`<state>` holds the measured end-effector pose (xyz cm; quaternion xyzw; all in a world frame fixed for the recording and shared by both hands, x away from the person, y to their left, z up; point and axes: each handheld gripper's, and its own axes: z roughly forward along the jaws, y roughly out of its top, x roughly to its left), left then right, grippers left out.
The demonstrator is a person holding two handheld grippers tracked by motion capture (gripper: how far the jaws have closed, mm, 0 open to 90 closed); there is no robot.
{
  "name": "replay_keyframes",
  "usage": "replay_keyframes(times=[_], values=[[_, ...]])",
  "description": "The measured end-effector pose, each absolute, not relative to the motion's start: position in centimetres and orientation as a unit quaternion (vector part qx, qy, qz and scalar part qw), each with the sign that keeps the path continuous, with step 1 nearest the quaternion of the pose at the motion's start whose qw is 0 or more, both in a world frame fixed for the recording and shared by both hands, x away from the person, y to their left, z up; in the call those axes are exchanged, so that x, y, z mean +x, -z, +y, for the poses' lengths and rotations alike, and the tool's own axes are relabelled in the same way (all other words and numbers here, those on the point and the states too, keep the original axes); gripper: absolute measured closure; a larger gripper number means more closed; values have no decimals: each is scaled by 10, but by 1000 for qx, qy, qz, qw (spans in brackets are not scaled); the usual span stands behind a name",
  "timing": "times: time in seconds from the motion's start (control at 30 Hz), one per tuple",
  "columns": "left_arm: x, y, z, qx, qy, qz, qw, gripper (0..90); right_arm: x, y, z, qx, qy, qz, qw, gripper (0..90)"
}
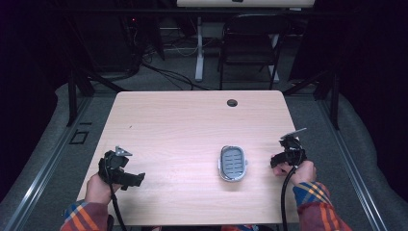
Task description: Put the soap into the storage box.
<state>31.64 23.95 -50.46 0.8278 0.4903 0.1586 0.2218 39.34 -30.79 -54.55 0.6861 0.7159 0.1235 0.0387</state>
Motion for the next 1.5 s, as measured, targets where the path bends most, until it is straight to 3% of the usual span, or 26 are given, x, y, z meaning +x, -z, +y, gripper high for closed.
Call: replay_keyframes(times=[1.5], values=[[315,504,241,828,-160,489,222,8,387,520,-292,632,-127,764,33,365]])
